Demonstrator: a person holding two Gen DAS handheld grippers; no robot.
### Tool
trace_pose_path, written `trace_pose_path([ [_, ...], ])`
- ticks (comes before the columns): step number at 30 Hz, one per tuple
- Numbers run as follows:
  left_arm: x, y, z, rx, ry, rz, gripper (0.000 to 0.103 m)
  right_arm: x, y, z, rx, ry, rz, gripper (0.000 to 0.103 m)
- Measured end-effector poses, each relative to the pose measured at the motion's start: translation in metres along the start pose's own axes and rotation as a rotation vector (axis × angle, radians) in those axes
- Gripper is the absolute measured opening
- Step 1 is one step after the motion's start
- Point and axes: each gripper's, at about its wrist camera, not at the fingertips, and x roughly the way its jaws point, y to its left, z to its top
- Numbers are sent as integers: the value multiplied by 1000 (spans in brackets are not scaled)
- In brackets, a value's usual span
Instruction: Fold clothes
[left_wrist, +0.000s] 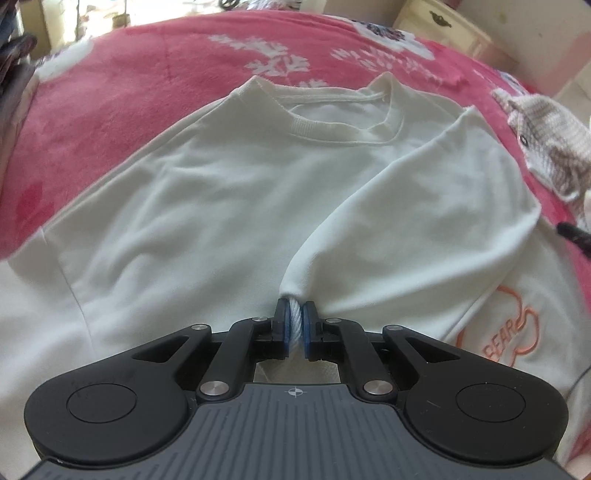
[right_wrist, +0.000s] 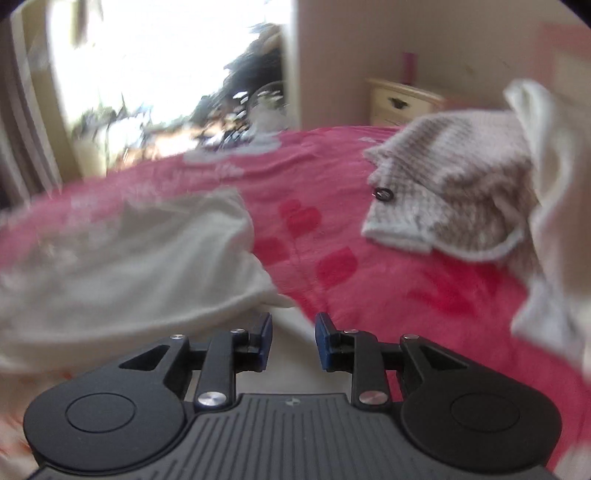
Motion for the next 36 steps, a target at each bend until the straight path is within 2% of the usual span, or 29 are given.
trace_pose_path([
  [5, -5, 12, 2, -108, 40, -78, 5, 40, 18, 2, -223, 51, 38, 28],
  [11, -2, 14, -1, -106, 64, -103, 6, 46, 6, 8, -170, 31, 45, 26],
  [15, 4, 14, 0, -88, 82, -106, 11, 47, -10, 9, -114, 44, 71, 27],
  [18, 2, 22, 5, -124, 100, -127, 20, 47, -23, 10, -72, 54, 91, 34],
  [19, 0, 26, 6, -137, 97, -132, 24, 47, -27, 10, -58, 57, 97, 41],
  [21, -7, 32, 7, -145, 79, -129, 26, 43, -33, 11, -56, 65, 90, 51],
  [22, -10, 35, 8, -147, 70, -127, 26, 36, -34, 13, -75, 71, 71, 52],
  [25, -24, 39, 7, -135, 35, -128, 27, 15, -40, 15, -22, 67, 50, 52],
  [27, -36, 37, 4, -87, -1, -150, 27, 0, -44, 17, 17, 64, 37, 52],
  [29, -48, 26, -1, 7, -31, -164, 27, -14, -42, 15, 72, 42, 73, 52],
  [32, -49, -5, -15, 196, -44, -166, 27, -27, -35, 11, 135, 22, 116, 51],
  [36, -46, -48, -35, 454, -54, -170, 27, -19, -16, 11, 143, 28, 149, 43],
])
